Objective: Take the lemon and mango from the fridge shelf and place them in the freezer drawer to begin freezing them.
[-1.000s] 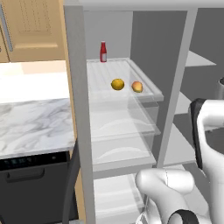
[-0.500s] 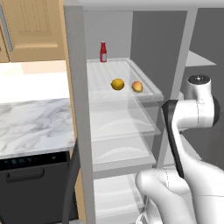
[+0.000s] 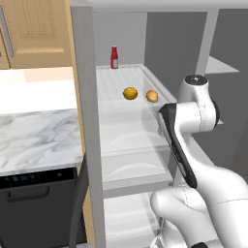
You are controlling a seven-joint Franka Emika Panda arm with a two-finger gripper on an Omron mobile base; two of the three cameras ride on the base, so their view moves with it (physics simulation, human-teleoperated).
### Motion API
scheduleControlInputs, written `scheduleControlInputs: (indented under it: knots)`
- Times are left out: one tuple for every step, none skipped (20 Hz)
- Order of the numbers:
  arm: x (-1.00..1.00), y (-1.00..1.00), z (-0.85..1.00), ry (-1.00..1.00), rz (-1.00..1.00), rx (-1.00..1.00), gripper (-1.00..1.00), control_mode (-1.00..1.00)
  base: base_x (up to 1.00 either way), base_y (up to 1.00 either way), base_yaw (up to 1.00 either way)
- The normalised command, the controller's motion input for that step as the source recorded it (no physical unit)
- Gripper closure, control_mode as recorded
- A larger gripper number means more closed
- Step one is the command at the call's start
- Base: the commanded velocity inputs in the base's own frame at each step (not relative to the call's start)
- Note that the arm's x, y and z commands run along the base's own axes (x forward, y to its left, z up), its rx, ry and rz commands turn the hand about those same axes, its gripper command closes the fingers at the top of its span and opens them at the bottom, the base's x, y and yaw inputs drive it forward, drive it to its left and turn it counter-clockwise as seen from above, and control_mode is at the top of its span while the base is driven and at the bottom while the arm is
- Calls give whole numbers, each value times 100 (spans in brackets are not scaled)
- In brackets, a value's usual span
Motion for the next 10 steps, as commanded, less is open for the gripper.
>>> scheduleControlInputs:
  knots:
    - [61, 39, 39, -4, 9, 19, -100, -100, 0, 0, 0]
    - [60, 32, 47, -5, 8, 19, -100, -100, 0, 0, 0]
    - [59, 30, 46, -4, 9, 19, -100, -100, 0, 0, 0]
    - [49, 19, 50, -4, 8, 19, -100, -100, 0, 0, 0]
    - [46, 14, 58, -6, 7, 18, -100, -100, 0, 0, 0]
    - [45, 14, 60, -7, 4, 15, -100, -100, 0, 0, 0]
    - [34, 14, 57, -11, 3, 12, -100, -100, 0, 0, 0]
    - [24, 14, 61, -15, 3, 9, -100, -100, 0, 0, 0]
    - [19, 12, 60, -16, 2, 9, -100, -100, 0, 0, 0]
    - [17, 6, 61, -17, 0, 8, -100, -100, 0, 0, 0]
